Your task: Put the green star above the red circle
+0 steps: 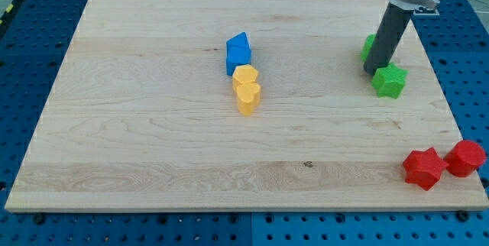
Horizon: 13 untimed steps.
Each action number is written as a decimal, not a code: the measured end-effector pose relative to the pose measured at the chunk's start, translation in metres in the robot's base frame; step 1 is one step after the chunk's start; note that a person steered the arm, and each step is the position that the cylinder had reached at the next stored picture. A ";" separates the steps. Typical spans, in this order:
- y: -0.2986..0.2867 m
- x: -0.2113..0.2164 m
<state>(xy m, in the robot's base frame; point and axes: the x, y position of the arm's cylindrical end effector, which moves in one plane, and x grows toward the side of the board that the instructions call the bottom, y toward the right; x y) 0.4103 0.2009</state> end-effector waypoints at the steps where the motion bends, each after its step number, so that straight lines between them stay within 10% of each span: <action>1: 0.000 0.001; 13: 0.031 0.040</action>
<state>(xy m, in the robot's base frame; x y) 0.4506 0.2320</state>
